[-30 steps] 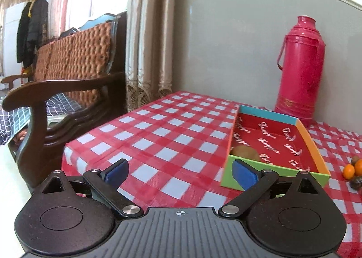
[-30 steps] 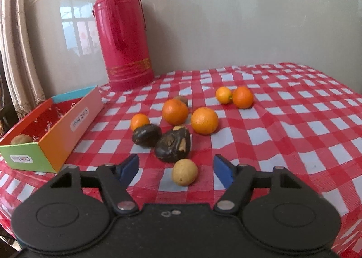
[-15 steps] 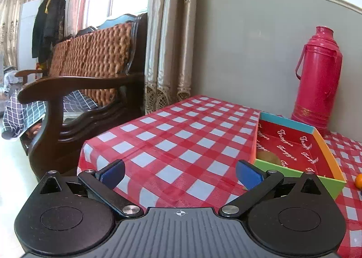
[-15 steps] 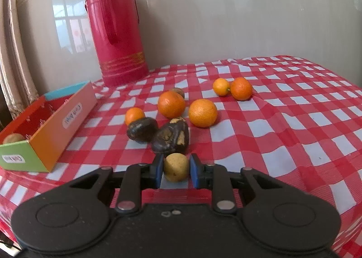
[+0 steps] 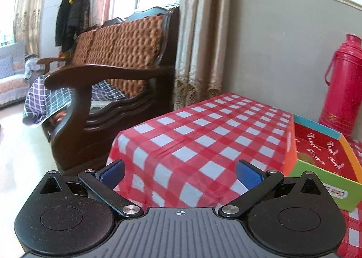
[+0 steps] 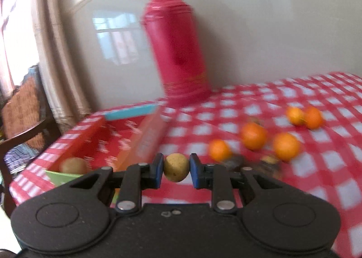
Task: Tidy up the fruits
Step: 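Carry the yellow fruit with the right gripper into the box and release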
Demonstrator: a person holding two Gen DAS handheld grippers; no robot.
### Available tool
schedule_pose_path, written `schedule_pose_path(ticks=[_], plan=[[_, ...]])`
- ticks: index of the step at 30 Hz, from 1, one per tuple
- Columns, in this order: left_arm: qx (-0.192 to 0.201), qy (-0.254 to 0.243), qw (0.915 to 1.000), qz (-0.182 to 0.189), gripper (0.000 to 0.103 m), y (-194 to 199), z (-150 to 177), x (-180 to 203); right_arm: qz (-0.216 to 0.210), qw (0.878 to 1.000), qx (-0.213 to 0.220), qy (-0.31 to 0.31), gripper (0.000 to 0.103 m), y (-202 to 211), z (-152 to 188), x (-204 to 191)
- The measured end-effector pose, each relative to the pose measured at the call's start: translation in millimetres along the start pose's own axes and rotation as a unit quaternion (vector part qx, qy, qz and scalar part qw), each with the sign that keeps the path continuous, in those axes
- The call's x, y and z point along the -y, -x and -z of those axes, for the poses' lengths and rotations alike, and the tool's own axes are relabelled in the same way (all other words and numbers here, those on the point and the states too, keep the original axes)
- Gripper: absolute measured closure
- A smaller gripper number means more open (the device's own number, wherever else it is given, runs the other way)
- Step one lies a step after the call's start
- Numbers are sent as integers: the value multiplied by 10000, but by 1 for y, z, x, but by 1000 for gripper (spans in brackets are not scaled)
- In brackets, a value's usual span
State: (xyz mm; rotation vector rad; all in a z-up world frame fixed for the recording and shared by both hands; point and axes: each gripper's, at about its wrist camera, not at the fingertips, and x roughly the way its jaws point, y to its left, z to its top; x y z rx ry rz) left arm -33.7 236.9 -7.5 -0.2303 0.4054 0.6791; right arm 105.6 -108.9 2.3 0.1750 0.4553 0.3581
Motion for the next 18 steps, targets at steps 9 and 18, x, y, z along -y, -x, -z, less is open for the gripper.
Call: schedule_pose_path(ticks=[9,18], plan=[[49,35,9999,-146,0,-2,3,-13,-673,9950,-366,648,86,-58,-13,-74],[20,201,9994,-277,0,-6,3,-29,-634,9896,-812,1001,85,-85,5,-98]])
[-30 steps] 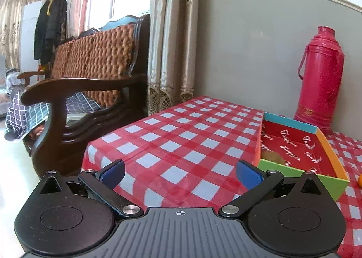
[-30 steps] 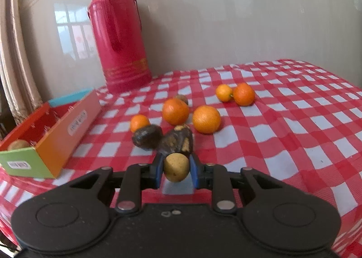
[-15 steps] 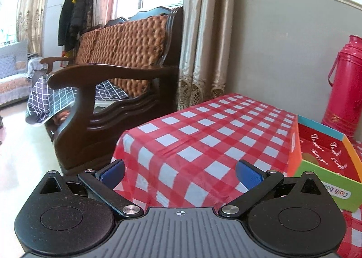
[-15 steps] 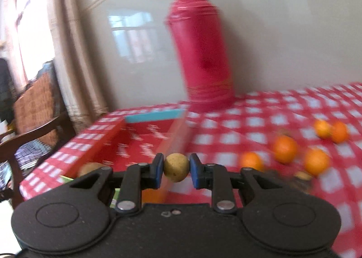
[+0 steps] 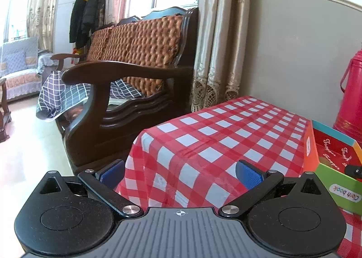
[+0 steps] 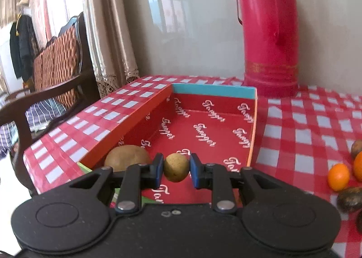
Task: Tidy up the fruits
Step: 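Carry the yellow fruit with the right gripper into the box and release, then move the left gripper back toward the remaining fruit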
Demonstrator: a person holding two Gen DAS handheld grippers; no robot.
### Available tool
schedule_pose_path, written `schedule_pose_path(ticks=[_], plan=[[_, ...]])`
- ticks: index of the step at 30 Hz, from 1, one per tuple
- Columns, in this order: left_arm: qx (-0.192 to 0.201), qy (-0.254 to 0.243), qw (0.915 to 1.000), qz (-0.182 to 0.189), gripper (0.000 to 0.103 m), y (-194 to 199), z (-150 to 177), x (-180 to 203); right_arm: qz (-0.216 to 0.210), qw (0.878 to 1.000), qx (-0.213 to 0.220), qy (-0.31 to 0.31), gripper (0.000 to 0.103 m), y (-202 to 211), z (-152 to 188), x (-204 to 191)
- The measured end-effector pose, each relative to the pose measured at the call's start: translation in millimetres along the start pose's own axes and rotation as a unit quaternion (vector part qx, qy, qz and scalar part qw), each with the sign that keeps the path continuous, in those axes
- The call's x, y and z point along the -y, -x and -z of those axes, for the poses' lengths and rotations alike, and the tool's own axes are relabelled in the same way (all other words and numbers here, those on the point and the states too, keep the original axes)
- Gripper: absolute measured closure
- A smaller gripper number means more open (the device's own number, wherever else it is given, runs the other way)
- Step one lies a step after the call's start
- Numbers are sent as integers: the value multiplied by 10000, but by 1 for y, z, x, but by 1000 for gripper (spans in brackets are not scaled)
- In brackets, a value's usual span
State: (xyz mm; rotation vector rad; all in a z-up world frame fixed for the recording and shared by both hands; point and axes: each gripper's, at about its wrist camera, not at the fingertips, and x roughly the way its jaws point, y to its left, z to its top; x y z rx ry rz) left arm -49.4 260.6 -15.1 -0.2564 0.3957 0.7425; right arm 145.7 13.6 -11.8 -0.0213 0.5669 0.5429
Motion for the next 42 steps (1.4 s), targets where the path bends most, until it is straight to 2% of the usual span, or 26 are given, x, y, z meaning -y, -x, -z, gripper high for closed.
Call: schedule_pose_path(ticks=[5,7,9,11,12,16,19,26,32,36,42], plan=[[-16,41,10000,2,0,-1,0,-1,-126,9999,-102,60,77,-1,-2,-4],[0,15,10000,36,0,0,1,1,-185,9998,18,6,74,7,-1,-2],[10,-27,10000,69,0,1,0,4,-184,9996,187,-37,64,17,-1,1],[25,-75,9999,105,0,2,0,8,-120,9989,443,-60,31,33,-1,7],[34,-112,9998,130,0,3,1,10,-51,9981,608,-39,26,42,0,10],[99,-267,9994,195,0,9,1,23,429,9942,983,47,21,75,7,29],[118,-419,9985,320,0,15,1,36,787,9900,1162,-111,5,97,16,53],[246,-1006,9909,864,0,34,5,86,1907,9708,1316,-624,6,128,42,115],[252,-1392,9782,1519,0,53,10,138,2926,9398,1344,-1149,6,151,63,158],[305,-1670,9676,1871,0,67,18,171,3128,9299,1366,-1370,6,166,75,179],[207,-1854,9569,2225,0,85,32,199,3194,9293,1196,-1415,6,176,85,192]])
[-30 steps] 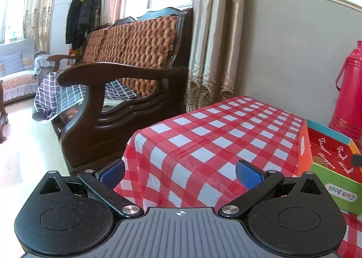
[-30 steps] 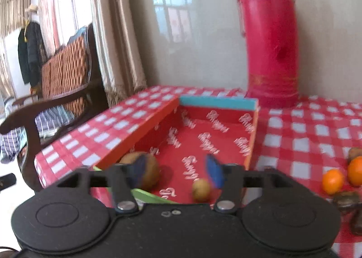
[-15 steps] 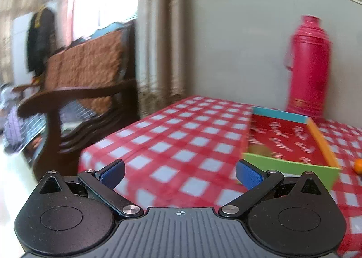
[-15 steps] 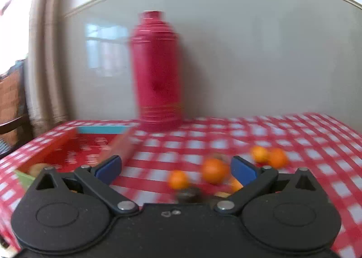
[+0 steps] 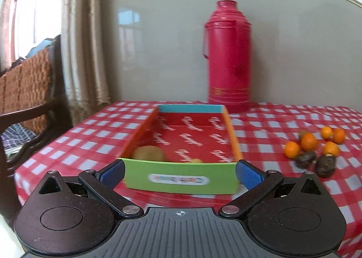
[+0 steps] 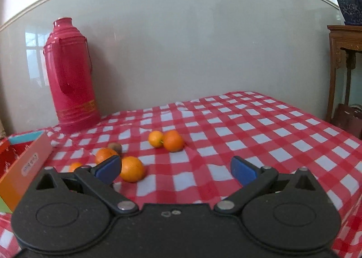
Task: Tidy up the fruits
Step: 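Move the left gripper back toward the remaining fruit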
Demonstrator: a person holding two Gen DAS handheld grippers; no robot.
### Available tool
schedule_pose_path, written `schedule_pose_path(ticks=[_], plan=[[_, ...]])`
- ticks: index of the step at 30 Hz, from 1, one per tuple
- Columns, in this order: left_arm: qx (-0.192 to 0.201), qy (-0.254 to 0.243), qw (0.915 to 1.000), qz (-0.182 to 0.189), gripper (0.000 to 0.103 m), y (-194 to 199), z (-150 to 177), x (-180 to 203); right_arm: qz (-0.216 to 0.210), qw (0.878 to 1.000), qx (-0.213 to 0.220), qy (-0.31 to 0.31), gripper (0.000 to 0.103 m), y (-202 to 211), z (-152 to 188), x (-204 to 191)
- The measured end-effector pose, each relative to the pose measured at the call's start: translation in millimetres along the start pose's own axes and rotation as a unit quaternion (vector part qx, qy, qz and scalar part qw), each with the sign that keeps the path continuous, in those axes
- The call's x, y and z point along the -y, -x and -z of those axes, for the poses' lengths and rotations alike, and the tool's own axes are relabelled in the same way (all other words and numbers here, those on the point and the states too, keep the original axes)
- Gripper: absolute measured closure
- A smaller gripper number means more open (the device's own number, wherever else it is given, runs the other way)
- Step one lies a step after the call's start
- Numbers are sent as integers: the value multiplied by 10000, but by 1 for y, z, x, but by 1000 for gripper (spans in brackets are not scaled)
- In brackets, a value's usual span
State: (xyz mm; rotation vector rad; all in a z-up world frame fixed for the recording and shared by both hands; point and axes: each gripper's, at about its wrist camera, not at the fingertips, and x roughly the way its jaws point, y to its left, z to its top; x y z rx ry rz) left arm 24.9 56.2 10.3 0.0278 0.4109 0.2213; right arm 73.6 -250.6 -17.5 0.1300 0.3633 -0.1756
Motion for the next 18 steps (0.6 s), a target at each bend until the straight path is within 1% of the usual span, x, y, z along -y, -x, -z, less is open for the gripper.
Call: schedule_pose_path(ticks=[3,6,8,15,18], plan=[[-25,-96,9998,143,0,-2,-1,14,59,9999,8,100,6,7,2,4],[-38,-161,9994,297,0,-5,-3,28,221,9996,-30,164,6,10,3,13],[-58,-208,9988,433,0,-6,-5,38,313,9994,-95,113,6,11,4,20],[-31,-483,9949,880,0,-7,-11,78,570,9983,-119,-67,6,17,5,43],[14,-632,9926,1033,0,-5,-13,95,612,9979,-148,-124,6,18,6,50]])
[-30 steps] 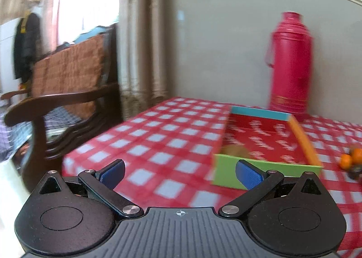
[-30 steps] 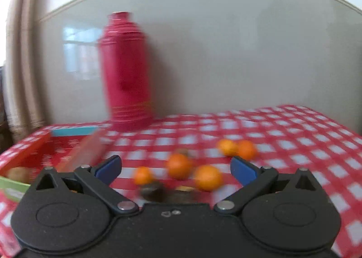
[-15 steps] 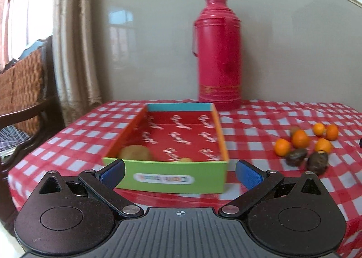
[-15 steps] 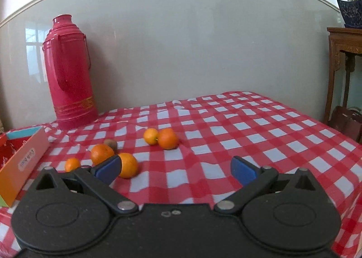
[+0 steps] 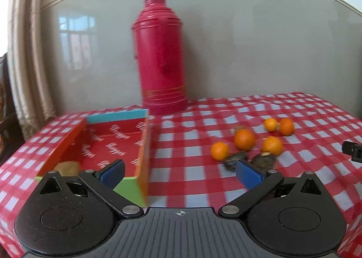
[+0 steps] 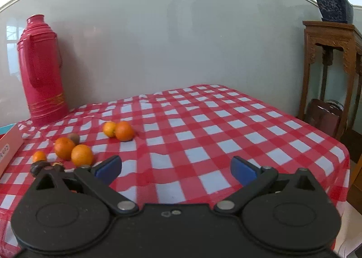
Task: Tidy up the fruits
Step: 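Move the left gripper back toward the remaining fruit, then close the left gripper on the dark avocado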
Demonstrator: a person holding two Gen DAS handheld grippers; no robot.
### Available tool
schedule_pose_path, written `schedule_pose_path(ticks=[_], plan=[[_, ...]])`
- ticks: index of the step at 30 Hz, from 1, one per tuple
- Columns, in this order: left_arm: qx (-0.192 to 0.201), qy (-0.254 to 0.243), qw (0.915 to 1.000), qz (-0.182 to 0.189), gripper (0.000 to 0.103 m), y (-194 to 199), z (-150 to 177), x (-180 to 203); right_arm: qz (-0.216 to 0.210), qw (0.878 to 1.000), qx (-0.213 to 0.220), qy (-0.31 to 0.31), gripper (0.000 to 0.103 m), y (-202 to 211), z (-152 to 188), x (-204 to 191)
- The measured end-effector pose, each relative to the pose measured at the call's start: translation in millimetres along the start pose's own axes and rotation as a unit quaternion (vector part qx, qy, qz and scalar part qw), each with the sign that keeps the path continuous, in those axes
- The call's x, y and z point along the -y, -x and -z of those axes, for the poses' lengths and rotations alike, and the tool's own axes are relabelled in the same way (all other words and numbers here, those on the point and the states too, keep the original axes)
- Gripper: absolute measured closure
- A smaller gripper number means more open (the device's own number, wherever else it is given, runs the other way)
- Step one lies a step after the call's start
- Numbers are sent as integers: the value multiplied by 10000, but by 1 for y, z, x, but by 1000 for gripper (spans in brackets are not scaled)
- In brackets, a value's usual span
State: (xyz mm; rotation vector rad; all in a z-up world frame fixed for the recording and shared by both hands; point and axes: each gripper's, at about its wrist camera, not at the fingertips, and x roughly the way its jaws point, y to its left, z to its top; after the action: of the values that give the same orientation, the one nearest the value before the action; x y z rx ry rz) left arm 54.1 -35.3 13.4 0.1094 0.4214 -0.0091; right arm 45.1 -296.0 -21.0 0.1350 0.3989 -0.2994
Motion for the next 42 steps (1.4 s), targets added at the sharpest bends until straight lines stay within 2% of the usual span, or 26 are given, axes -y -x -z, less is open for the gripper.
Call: schedule_pose_path(ticks=[15,20,23,26,30,35,39,42], plan=[[-60,-369,9973,625,1,-14,-12,45,-62,9998,32,-166,6,3,0,12],[-54,-485,9965,679,2,-19,-15,53,-156,9996,28,-227,6,3,0,12],[-266,-452,9954,805,21,-29,-19,55,-151,9996,31,-240,6,3,0,11],[-377,-388,9958,743,29,-40,-20,54,-177,9995,38,-268,6,3,0,12],[-639,-198,9941,854,50,-54,-20,52,-212,9994,32,-278,6,3,-1,11],[-691,-149,9926,991,54,-56,-15,59,-255,9992,6,-323,6,2,-1,11],[-642,-468,9903,1136,54,-52,-8,78,-289,9989,-19,-364,6,1,-1,12],[-732,-451,9891,1199,54,-58,-7,87,-313,9987,-15,-395,6,1,-1,12]])
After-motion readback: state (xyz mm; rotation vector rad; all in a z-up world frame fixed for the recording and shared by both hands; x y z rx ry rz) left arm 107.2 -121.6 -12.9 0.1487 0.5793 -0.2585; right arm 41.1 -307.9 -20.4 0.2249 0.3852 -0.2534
